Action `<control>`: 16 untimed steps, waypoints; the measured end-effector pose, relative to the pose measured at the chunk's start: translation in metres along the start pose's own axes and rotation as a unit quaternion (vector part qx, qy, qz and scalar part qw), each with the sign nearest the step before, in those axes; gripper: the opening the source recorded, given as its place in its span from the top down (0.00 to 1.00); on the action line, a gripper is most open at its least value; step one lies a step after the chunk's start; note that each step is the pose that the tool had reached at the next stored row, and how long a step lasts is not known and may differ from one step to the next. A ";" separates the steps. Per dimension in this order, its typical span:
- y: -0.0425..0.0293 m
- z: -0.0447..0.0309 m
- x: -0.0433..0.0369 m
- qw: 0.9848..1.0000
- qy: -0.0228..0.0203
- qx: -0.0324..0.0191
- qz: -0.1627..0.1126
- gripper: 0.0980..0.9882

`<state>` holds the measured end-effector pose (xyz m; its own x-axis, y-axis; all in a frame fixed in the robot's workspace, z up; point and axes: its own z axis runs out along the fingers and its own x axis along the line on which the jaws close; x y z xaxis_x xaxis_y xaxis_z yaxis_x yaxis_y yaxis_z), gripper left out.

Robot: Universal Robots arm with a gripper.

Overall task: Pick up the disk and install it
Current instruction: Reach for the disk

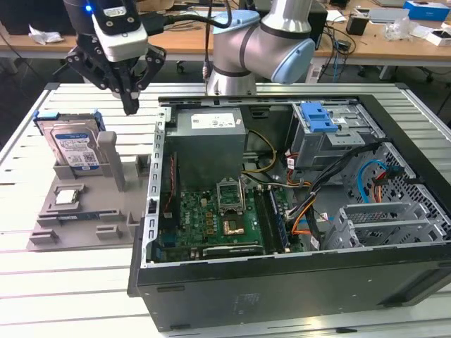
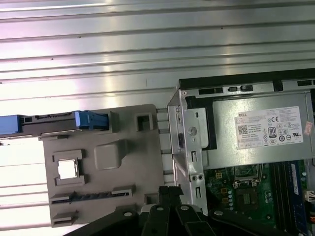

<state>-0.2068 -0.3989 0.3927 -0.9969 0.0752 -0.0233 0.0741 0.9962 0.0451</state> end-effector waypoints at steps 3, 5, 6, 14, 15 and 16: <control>-0.0008 -0.0002 0.0114 1.000 0.000 0.000 0.000 0.99; -0.0012 -0.0004 0.0163 1.000 0.000 0.000 0.000 0.99; -0.0014 -0.0005 0.0189 1.000 0.000 0.000 0.000 0.99; -0.0029 -0.0009 0.0393 1.000 0.000 0.000 0.000 0.99; -0.0031 -0.0009 0.0411 1.000 0.000 0.000 0.000 0.99; -0.0032 -0.0010 0.0429 1.000 0.000 0.000 0.000 0.99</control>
<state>-0.2498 -0.3989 0.3925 -0.9969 0.0752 -0.0233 0.0741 0.9962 0.0450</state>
